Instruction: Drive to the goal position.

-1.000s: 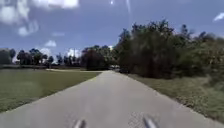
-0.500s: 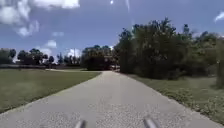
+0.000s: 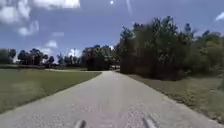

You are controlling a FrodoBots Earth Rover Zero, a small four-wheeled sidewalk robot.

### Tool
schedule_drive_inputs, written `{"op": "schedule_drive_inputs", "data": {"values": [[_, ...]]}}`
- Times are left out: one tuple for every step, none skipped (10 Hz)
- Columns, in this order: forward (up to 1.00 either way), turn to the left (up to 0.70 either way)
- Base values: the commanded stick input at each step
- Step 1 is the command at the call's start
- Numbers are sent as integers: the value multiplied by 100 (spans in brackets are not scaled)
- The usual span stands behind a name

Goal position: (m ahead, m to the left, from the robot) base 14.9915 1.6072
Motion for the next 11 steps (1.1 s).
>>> {"op": "schedule_drive_inputs", "data": {"values": [[50,0],[50,0],[50,0],[50,6],[50,42],[50,50],[50,46],[50,0],[50,0],[50,0],[50,0]]}}
